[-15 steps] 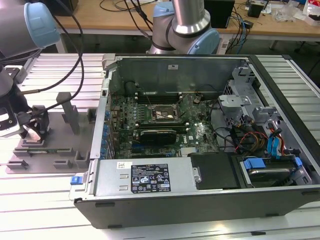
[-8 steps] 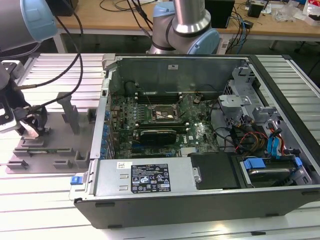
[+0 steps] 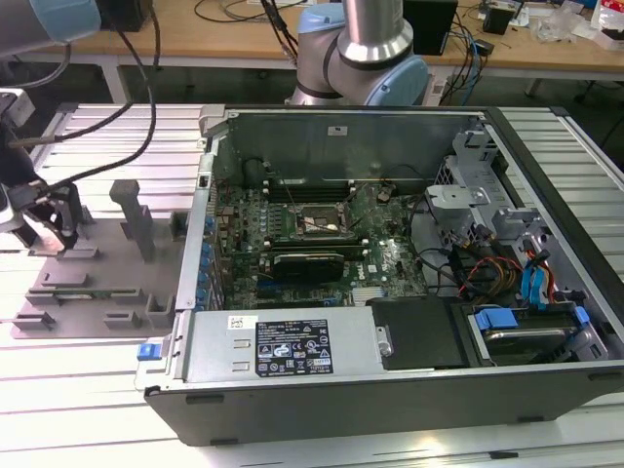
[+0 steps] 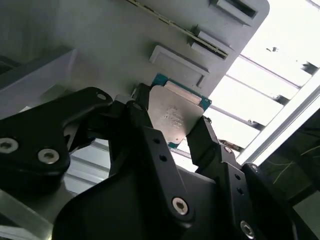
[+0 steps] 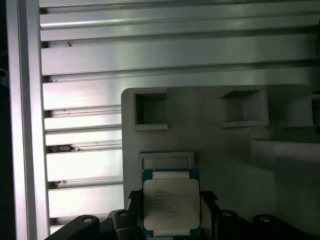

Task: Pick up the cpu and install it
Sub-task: 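Pick up the cpu and move it towards the insertion slot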

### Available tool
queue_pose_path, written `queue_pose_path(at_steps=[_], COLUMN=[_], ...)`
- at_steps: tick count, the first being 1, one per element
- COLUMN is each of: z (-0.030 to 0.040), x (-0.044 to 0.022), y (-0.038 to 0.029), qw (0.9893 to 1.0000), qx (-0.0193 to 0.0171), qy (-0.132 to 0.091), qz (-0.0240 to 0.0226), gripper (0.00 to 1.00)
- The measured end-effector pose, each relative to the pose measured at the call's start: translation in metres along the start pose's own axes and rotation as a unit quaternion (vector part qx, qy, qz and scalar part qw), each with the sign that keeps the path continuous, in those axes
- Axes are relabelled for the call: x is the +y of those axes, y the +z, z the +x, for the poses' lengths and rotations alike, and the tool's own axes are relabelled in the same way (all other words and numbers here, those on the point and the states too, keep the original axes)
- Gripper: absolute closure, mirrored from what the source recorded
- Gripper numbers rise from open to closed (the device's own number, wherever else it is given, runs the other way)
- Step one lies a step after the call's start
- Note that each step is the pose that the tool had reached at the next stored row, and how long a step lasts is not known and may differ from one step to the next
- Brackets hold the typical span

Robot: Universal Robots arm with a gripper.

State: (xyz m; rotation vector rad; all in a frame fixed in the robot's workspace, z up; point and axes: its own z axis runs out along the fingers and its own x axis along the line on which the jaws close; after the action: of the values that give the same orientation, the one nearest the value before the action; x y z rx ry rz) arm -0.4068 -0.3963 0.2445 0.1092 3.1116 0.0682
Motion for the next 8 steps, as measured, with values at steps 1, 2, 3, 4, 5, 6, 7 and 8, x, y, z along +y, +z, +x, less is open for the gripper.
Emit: queue_pose_path(at_steps=[1, 2, 3, 4, 5, 6, 7, 8], z=[-0.0003, -0.0004, -0.0004, -0.0004, -0.0004, -0.0004, -0.0004, -0.0005], x=[0.0003, 0.0004, 0.0004, 0.0005, 0.0005, 0.0004, 0.0005, 0.0007], y=[-0.0065, -0.0097, -0.0097, -0.0097, -0.0099, -0.01, -0.0105, -0.014], qw=[1.0, 1.0, 1.0, 1.0, 1.0, 1.0, 1.0, 1.0], qx=[0.0, 0.0, -0.0001, -0.0001, 0.0, 0.0, 0.0001, 0.0], qy=[0.0, 0.0, 0.0, 0.0, 0.0, 0.0, 0.0, 0.0], qz=[0.0, 0.0001, 0.0, 0.0, 0.0001, 0.0001, 0.0001, 0.0001], gripper=[0.45, 0.45, 0.45, 0.45, 0.45, 0.45, 0.45, 0.45])
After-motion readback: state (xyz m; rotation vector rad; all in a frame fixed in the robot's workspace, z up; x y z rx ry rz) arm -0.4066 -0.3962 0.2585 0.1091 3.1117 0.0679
